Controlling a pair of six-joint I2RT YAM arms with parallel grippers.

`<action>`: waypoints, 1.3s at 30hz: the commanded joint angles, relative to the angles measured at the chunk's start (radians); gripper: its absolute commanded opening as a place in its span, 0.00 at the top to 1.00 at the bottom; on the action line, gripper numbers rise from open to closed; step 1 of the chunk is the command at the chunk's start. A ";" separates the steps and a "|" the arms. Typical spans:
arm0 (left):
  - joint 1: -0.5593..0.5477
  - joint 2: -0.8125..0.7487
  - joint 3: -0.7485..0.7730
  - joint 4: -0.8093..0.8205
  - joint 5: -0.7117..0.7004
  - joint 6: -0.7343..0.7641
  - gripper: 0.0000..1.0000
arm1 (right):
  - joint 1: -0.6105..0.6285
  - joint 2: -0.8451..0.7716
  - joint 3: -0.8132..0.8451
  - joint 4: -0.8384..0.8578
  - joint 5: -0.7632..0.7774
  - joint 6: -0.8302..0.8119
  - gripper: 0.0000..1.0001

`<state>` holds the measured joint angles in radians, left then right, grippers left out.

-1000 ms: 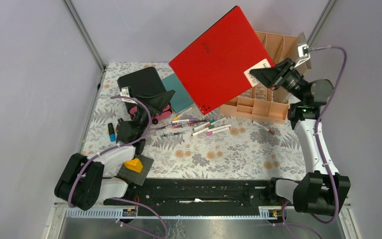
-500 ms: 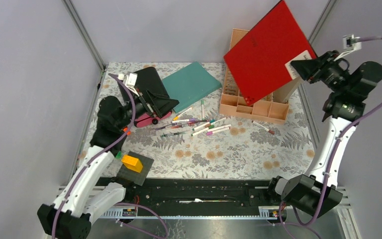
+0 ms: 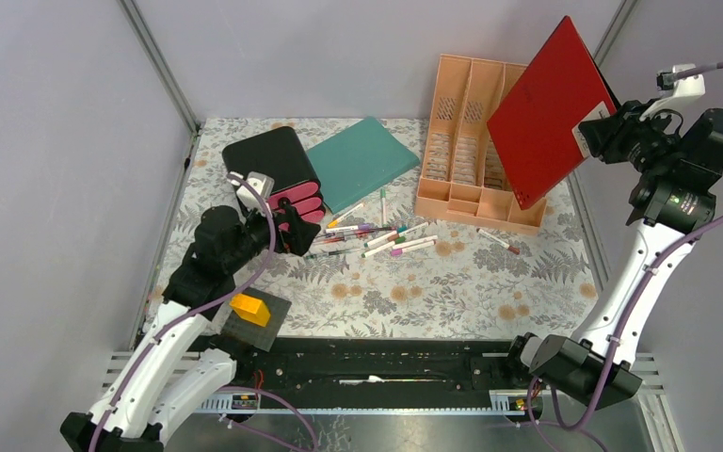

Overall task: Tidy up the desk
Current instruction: Place the folder in the storage box.

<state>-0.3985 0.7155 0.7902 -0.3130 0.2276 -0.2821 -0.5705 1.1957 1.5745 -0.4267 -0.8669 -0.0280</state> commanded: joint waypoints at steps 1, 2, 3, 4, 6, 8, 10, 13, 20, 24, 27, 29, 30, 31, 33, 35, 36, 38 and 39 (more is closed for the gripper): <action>0.004 -0.006 -0.015 -0.007 -0.098 0.076 0.01 | -0.004 0.003 0.029 -0.013 0.079 -0.061 1.00; 0.004 -0.005 -0.016 -0.013 -0.098 0.074 0.01 | -0.003 0.015 0.026 -0.006 0.081 -0.054 1.00; 0.004 -0.007 -0.020 -0.014 -0.085 0.073 0.01 | -0.003 0.024 0.024 0.001 0.083 -0.049 1.00; 0.004 -0.011 -0.025 -0.015 -0.076 0.071 0.01 | -0.004 0.032 0.023 0.008 0.088 -0.043 1.00; 0.004 -0.024 -0.035 -0.014 -0.071 0.068 0.01 | -0.004 0.048 0.022 0.021 0.101 -0.036 1.00; 0.004 -0.032 -0.038 -0.012 -0.078 0.066 0.01 | -0.004 0.063 0.025 0.033 0.104 -0.029 1.00; 0.006 -0.035 -0.039 -0.012 -0.078 0.066 0.01 | -0.002 0.079 0.029 0.046 0.109 -0.021 1.00; 0.007 -0.036 -0.040 -0.012 -0.077 0.065 0.01 | -0.004 0.099 0.039 0.050 0.129 -0.027 1.00; 0.013 -0.030 -0.040 -0.013 -0.072 0.061 0.01 | 0.008 0.135 0.039 0.111 0.130 0.021 1.00; 0.018 -0.028 -0.041 -0.013 -0.072 0.060 0.01 | 0.054 0.155 0.039 0.140 0.190 0.022 1.00; 0.022 -0.025 -0.042 -0.012 -0.071 0.060 0.01 | 0.083 0.178 0.054 0.155 0.234 0.022 1.00; 0.025 -0.021 -0.042 -0.013 -0.072 0.058 0.01 | 0.102 0.194 0.068 0.162 0.257 0.022 1.00; 0.025 -0.019 -0.042 -0.012 -0.071 0.058 0.01 | 0.113 0.201 0.073 0.164 0.266 0.022 1.00; 0.026 -0.016 -0.042 -0.013 -0.070 0.057 0.01 | 0.127 0.208 0.077 0.166 0.279 0.022 1.00; 0.030 -0.016 -0.041 -0.013 -0.068 0.057 0.01 | 0.148 0.221 0.078 0.181 0.307 0.022 1.00; 0.031 -0.015 -0.043 -0.012 -0.068 0.057 0.01 | 0.174 0.232 0.079 0.195 0.330 0.022 1.00; 0.032 -0.014 -0.043 -0.013 -0.068 0.057 0.01 | 0.185 0.238 0.081 0.201 0.342 0.022 1.00; 0.033 -0.011 -0.043 -0.012 -0.067 0.057 0.01 | 0.205 0.252 0.091 0.210 0.363 0.021 1.00; 0.034 -0.009 -0.043 -0.013 -0.068 0.056 0.01 | 0.217 0.261 0.097 0.214 0.375 0.017 1.00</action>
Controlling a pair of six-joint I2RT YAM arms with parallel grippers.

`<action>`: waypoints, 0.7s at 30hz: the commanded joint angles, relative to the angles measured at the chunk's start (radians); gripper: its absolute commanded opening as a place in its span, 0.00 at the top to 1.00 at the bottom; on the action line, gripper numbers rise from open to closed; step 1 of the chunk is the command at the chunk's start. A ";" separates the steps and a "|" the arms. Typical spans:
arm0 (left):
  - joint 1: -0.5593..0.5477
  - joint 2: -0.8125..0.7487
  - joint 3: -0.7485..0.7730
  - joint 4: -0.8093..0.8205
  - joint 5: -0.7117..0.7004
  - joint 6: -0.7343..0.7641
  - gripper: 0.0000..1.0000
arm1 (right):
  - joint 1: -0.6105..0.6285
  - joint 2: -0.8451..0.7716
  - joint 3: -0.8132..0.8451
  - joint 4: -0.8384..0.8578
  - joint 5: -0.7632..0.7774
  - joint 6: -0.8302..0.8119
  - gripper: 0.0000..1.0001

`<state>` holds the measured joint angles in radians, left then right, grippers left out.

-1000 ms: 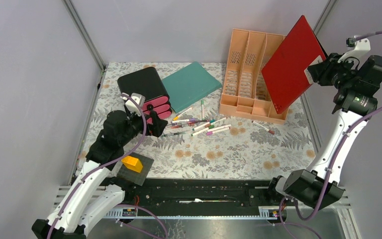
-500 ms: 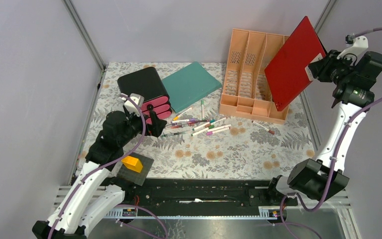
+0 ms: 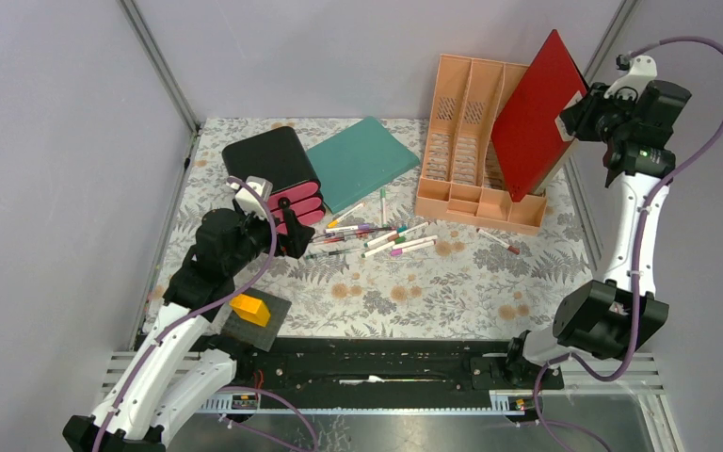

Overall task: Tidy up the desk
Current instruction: Place the folder in the storage box.

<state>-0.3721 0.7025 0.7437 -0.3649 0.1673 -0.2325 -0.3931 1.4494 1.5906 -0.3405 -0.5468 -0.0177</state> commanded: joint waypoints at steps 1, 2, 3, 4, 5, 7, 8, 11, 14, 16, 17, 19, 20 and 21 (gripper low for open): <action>0.007 0.006 0.004 0.040 -0.008 0.007 0.01 | 0.053 0.012 0.086 0.131 0.067 -0.003 1.00; 0.008 0.007 0.003 0.039 -0.007 0.006 0.01 | 0.065 0.017 0.087 0.140 0.078 -0.008 1.00; 0.009 0.009 0.004 0.039 -0.008 0.007 0.01 | 0.074 0.020 0.088 0.147 0.088 -0.012 1.00; 0.009 0.010 0.003 0.039 -0.008 0.006 0.01 | 0.085 0.024 0.088 0.154 0.096 -0.017 1.00; 0.009 0.011 0.003 0.040 -0.008 0.007 0.01 | 0.093 0.028 0.088 0.162 0.107 -0.020 1.00; 0.010 0.012 0.003 0.039 -0.008 0.007 0.01 | 0.102 0.037 0.085 0.178 0.116 -0.023 1.00; 0.011 0.013 0.002 0.039 -0.009 0.007 0.01 | 0.106 0.042 0.083 0.185 0.120 -0.026 1.00; 0.013 0.015 0.003 0.039 -0.009 0.007 0.01 | 0.113 0.050 0.064 0.216 0.125 -0.030 1.00; 0.014 0.018 0.002 0.040 -0.003 0.007 0.01 | 0.118 0.050 0.037 0.247 0.125 -0.031 1.00; 0.015 0.017 0.002 0.042 -0.001 0.007 0.01 | 0.121 0.048 0.017 0.272 0.123 -0.031 1.00; 0.015 0.018 0.001 0.042 0.000 0.007 0.01 | 0.122 0.048 0.006 0.282 0.122 -0.031 1.00; 0.016 0.020 0.002 0.041 0.000 0.007 0.01 | 0.125 0.050 -0.008 0.299 0.117 -0.030 1.00; 0.016 0.021 0.001 0.041 0.000 0.007 0.01 | 0.126 0.049 -0.019 0.311 0.115 -0.029 1.00; 0.018 0.022 0.002 0.041 0.000 0.007 0.01 | 0.126 0.049 -0.033 0.320 0.112 -0.030 1.00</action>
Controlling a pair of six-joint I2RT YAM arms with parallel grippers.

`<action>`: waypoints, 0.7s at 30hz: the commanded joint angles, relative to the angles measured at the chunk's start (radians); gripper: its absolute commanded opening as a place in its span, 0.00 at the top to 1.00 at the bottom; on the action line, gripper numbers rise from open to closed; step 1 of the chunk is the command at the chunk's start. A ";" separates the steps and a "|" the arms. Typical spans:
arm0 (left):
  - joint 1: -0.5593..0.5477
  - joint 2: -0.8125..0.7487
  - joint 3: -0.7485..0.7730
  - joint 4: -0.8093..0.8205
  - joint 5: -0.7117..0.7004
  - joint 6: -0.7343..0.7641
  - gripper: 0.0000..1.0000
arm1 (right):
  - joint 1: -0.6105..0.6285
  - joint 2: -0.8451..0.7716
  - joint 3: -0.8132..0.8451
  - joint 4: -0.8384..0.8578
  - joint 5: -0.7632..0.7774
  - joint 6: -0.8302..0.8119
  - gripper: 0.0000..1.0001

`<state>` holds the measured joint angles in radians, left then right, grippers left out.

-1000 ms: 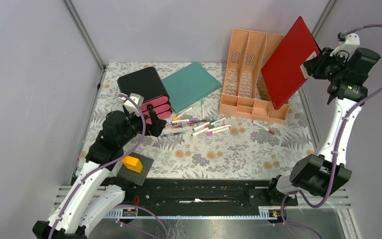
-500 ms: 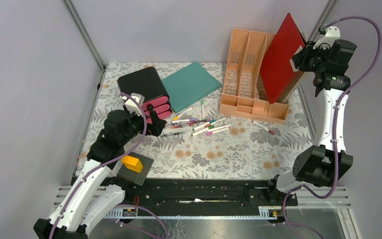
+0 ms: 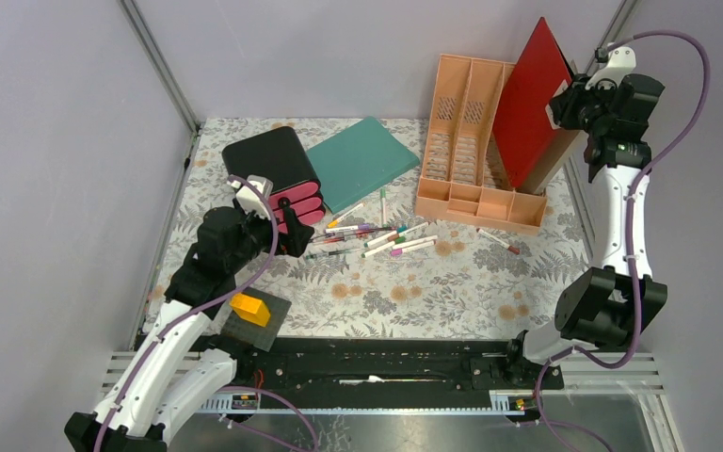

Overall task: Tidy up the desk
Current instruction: Place the folder in the storage box.

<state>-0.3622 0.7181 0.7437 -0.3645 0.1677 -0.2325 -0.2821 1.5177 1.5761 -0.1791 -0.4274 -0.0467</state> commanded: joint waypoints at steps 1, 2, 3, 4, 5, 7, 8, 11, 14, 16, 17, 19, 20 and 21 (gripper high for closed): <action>0.008 0.007 0.000 0.039 0.000 0.007 0.01 | 0.016 -0.018 -0.027 0.166 -0.007 -0.002 1.00; 0.008 0.009 0.001 0.041 0.000 0.007 0.01 | 0.017 -0.018 -0.037 0.169 -0.007 -0.002 1.00; 0.009 0.008 0.001 0.041 -0.001 0.007 0.01 | 0.017 -0.019 -0.047 0.169 -0.007 -0.001 1.00; 0.010 0.009 0.000 0.041 -0.002 0.007 0.01 | 0.017 -0.020 -0.060 0.197 -0.006 -0.003 1.00; 0.009 0.008 0.000 0.040 -0.002 0.007 0.01 | 0.019 -0.022 -0.073 0.212 -0.005 -0.004 1.00; 0.009 0.009 0.001 0.042 -0.002 0.008 0.01 | 0.018 -0.026 -0.096 0.228 -0.007 -0.003 1.00; 0.011 0.010 0.000 0.040 -0.003 0.009 0.01 | 0.018 -0.029 -0.107 0.235 -0.009 -0.004 1.00; 0.011 0.011 0.000 0.041 -0.002 0.008 0.01 | 0.021 -0.060 -0.147 0.275 0.008 -0.002 1.00; 0.012 0.013 0.001 0.042 -0.001 0.007 0.01 | 0.023 -0.094 -0.157 0.286 0.063 -0.009 1.00; 0.014 0.016 0.002 0.041 0.002 0.007 0.01 | 0.023 -0.110 -0.151 0.284 0.087 -0.016 1.00; 0.014 0.017 0.002 0.042 0.003 0.007 0.01 | 0.024 -0.113 -0.145 0.282 0.089 -0.017 1.00; 0.016 0.018 0.003 0.041 0.006 0.007 0.01 | 0.025 -0.109 -0.138 0.285 0.083 -0.018 1.00; 0.017 0.018 0.002 0.042 0.007 0.006 0.01 | 0.028 -0.104 -0.130 0.285 0.080 -0.018 1.00; 0.018 0.019 0.002 0.042 0.007 0.006 0.01 | 0.030 -0.094 -0.124 0.286 0.078 -0.016 1.00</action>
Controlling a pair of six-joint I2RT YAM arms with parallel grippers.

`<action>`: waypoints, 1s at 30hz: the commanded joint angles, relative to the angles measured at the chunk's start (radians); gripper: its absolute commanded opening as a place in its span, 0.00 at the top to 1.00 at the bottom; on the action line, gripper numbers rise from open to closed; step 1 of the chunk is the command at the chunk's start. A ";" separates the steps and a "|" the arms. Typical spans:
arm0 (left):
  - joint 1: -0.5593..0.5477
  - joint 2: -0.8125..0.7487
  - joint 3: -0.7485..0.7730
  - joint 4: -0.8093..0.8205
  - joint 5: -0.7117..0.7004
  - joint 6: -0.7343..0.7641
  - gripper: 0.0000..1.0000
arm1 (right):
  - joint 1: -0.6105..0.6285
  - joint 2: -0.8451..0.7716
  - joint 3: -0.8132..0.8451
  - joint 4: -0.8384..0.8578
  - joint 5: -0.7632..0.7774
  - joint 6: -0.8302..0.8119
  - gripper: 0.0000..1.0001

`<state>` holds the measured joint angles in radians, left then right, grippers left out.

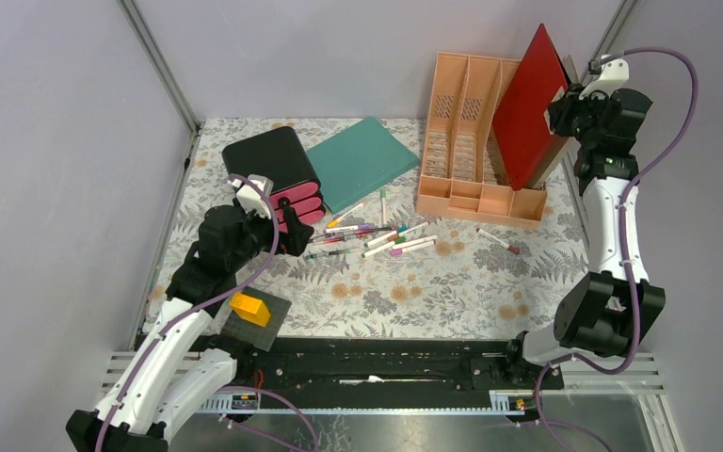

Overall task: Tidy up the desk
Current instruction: Place the folder in the storage box.

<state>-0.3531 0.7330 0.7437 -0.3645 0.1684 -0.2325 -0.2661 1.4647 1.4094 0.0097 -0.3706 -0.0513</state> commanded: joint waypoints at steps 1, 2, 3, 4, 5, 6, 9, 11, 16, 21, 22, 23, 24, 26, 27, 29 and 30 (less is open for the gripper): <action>0.010 0.004 0.002 0.042 0.006 0.006 0.01 | 0.018 -0.032 0.048 0.100 0.020 -0.010 1.00; 0.010 0.004 0.002 0.042 0.006 0.006 0.01 | 0.023 -0.023 0.053 0.105 0.023 -0.009 1.00; 0.009 0.004 0.000 0.042 0.005 0.005 0.01 | 0.028 -0.016 0.059 0.110 0.027 -0.008 1.00; 0.009 0.005 0.000 0.042 0.005 0.005 0.01 | 0.035 -0.008 0.062 0.115 0.032 -0.008 1.00; 0.010 0.005 0.001 0.041 0.005 0.005 0.01 | 0.042 -0.003 0.066 0.119 0.035 -0.007 1.00; 0.011 0.006 0.001 0.042 0.002 0.005 0.01 | 0.047 0.003 0.068 0.122 0.037 -0.005 1.00; 0.011 0.008 0.001 0.042 0.001 0.005 0.01 | 0.063 0.014 0.066 0.134 0.055 -0.008 1.00; 0.013 0.012 0.000 0.042 0.004 0.005 0.01 | 0.074 0.018 0.058 0.148 0.071 -0.008 1.00; 0.017 0.019 0.000 0.042 0.007 0.005 0.01 | 0.088 0.025 0.034 0.199 0.121 -0.013 1.00; 0.020 0.027 0.000 0.044 0.010 0.003 0.01 | 0.088 0.052 0.055 0.231 0.141 0.005 1.00; 0.022 0.028 0.000 0.043 0.011 0.002 0.01 | 0.088 0.057 0.057 0.231 0.136 0.008 1.00; 0.022 0.028 0.000 0.042 0.010 0.003 0.01 | 0.089 0.060 0.055 0.232 0.132 0.009 1.00; 0.023 0.029 0.000 0.042 0.010 0.003 0.01 | 0.090 0.062 0.050 0.234 0.131 0.008 1.00; 0.023 0.029 -0.001 0.042 0.008 0.004 0.01 | 0.090 0.062 0.027 0.244 0.125 0.003 1.00; 0.024 0.030 -0.001 0.042 0.008 0.003 0.01 | 0.089 0.060 0.010 0.251 0.119 -0.001 1.00; 0.025 0.031 0.000 0.044 0.011 0.003 0.01 | 0.090 0.051 -0.024 0.259 0.104 -0.010 1.00; 0.025 0.033 -0.001 0.044 0.013 0.004 0.01 | 0.090 0.044 -0.044 0.263 0.090 -0.018 1.00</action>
<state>-0.3363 0.7635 0.7437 -0.3645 0.1715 -0.2329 -0.1848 1.5425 1.3960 0.1272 -0.2543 -0.0494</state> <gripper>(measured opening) 0.987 0.297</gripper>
